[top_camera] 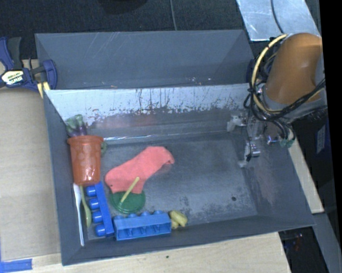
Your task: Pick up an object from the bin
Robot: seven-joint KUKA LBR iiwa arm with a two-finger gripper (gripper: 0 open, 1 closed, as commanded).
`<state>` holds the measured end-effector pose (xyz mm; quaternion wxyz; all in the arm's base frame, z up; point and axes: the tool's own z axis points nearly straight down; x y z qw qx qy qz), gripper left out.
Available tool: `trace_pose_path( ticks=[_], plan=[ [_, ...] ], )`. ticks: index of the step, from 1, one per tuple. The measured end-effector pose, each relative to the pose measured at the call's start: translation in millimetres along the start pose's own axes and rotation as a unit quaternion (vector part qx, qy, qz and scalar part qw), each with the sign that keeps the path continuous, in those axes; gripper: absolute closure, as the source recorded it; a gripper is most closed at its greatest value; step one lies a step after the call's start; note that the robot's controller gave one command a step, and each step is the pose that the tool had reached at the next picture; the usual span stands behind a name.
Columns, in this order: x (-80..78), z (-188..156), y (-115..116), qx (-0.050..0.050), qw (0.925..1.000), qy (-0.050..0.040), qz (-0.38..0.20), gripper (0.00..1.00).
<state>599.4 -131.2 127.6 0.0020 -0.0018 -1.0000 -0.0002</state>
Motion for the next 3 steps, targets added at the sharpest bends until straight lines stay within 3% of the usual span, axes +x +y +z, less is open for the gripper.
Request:
trace_pose_path(
  ticks=[1,2,3],
  plan=[
    [-1.9,-5.2,0.7,0.001,1.0000,-0.0039,-0.001,0.00],
    [-14.8,20.7,60.3,0.000,0.9986,-0.0040,0.052,0.00],
    [-12.4,52.9,90.7,0.002,0.9999,-0.0058,-0.014,0.00]
  ],
)
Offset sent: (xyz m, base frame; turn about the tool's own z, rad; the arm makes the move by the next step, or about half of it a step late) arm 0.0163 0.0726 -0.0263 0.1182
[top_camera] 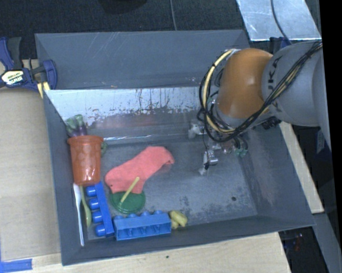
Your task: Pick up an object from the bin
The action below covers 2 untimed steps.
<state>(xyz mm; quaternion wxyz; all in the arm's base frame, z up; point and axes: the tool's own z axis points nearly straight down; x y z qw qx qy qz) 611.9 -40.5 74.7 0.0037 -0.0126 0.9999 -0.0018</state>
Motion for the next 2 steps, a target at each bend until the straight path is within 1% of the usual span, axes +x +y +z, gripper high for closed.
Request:
trace_pose_path(
  ticks=[1,2],
  plan=[
    [10.7,2.2,70.7,-0.001,0.9992,-0.0007,-0.041,0.00],
    [-9.6,-13.7,104.4,0.000,0.9856,-0.0018,-0.169,0.00]
  ],
)
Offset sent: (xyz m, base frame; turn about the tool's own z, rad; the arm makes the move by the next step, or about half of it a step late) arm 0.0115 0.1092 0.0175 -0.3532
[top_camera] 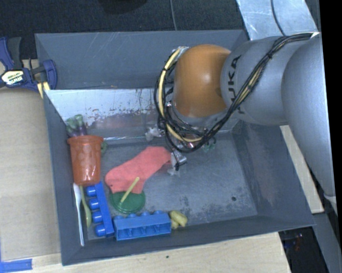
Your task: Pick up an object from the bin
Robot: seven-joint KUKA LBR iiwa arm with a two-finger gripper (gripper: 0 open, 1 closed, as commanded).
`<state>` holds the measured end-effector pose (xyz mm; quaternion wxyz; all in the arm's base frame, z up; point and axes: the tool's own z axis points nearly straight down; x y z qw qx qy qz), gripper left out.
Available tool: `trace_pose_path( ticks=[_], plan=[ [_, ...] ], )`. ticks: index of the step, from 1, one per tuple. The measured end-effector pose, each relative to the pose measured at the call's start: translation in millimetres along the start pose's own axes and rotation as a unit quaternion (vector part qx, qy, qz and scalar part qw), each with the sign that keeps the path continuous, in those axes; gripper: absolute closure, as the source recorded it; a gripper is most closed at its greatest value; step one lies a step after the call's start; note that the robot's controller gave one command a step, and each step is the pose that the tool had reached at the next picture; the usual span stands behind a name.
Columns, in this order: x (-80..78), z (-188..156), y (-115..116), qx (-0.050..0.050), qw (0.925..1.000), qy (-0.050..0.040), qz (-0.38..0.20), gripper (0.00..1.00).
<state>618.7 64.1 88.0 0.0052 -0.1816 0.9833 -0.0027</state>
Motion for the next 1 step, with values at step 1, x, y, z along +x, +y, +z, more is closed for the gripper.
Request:
trace_pose_path(
  ticks=[1],
  plan=[
    [5.9,13.5,52.0,-0.002,0.9976,0.0008,0.069,0.00]
  ],
)
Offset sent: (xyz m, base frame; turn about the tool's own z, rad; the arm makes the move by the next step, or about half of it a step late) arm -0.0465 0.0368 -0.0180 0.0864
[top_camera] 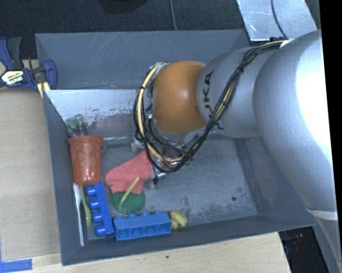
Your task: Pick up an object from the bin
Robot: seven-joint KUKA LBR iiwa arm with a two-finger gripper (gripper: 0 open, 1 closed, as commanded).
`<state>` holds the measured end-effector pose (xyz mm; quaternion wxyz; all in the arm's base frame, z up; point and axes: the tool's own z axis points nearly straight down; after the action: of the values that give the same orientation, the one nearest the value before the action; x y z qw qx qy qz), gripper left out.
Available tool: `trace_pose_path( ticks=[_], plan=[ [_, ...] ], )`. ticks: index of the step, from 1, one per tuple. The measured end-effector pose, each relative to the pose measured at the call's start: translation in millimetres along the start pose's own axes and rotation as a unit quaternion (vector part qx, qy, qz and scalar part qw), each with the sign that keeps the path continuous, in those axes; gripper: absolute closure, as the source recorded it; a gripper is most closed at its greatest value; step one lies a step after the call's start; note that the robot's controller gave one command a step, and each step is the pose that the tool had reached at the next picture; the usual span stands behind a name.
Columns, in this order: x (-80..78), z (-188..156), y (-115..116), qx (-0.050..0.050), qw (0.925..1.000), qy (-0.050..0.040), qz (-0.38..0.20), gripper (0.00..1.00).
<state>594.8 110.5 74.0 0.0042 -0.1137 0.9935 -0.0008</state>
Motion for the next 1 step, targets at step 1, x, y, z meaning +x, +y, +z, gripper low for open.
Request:
trace_pose_path(
  ticks=[1],
  plan=[
    [22.2,1.9,-5.1,0.002,0.9997,-0.0058,-0.025,1.00]
  ],
)
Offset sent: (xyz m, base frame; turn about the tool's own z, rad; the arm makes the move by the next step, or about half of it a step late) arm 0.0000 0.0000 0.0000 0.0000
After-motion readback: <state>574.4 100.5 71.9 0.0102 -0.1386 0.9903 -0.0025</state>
